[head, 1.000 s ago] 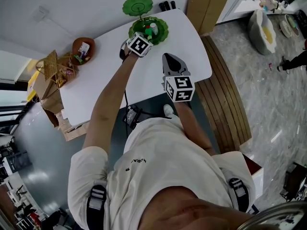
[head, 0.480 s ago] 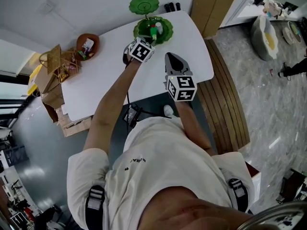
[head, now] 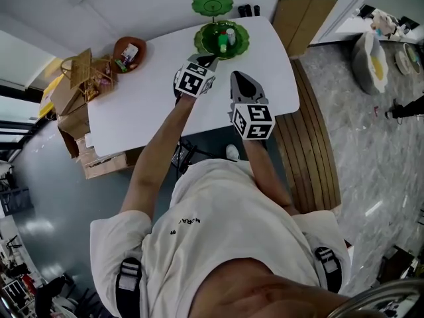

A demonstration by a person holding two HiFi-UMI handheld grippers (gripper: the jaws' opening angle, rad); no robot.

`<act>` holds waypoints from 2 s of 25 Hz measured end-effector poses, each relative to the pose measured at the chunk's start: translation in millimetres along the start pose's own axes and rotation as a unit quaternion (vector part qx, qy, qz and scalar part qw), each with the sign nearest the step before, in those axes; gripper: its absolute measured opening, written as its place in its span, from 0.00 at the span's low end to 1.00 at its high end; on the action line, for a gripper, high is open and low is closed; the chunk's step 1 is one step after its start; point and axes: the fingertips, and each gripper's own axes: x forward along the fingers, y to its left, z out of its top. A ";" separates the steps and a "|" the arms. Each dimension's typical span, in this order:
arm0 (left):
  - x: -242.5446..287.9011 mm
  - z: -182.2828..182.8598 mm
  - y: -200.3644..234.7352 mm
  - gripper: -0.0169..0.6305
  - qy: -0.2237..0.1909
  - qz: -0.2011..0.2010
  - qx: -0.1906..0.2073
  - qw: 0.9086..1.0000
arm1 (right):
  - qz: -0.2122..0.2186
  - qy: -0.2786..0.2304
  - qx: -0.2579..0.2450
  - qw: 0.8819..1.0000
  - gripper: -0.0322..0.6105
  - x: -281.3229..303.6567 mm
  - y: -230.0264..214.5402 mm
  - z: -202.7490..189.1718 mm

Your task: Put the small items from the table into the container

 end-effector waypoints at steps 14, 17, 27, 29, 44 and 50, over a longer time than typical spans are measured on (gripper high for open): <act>-88.2 -0.3 -2.9 0.03 -0.114 0.047 -0.143 0.982 | 0.040 0.004 -0.010 0.999 0.06 2.0 38.5 0.5; -103.9 -0.4 -4.5 0.03 -0.129 0.064 -0.146 0.979 | 0.048 0.003 -0.013 0.999 0.06 2.7 47.8 0.5; -148.4 -13.1 0.8 0.03 -0.173 0.142 -0.158 0.962 | 0.075 0.004 -0.019 0.997 0.06 6.9 71.4 -1.9; -155.7 -15.7 1.6 0.03 -0.179 0.152 -0.163 0.958 | 0.081 0.005 -0.020 0.997 0.06 9.3 75.9 -3.3; -196.9 -32.1 4.4 0.03 -0.200 0.203 -0.176 0.942 | 0.121 0.016 -0.031 0.992 0.06 19.4 106.1 -12.3; -211.8 -34.2 7.8 0.03 -0.211 0.224 -0.181 0.934 | 0.135 0.015 -0.036 0.990 0.06 23.8 117.7 -11.5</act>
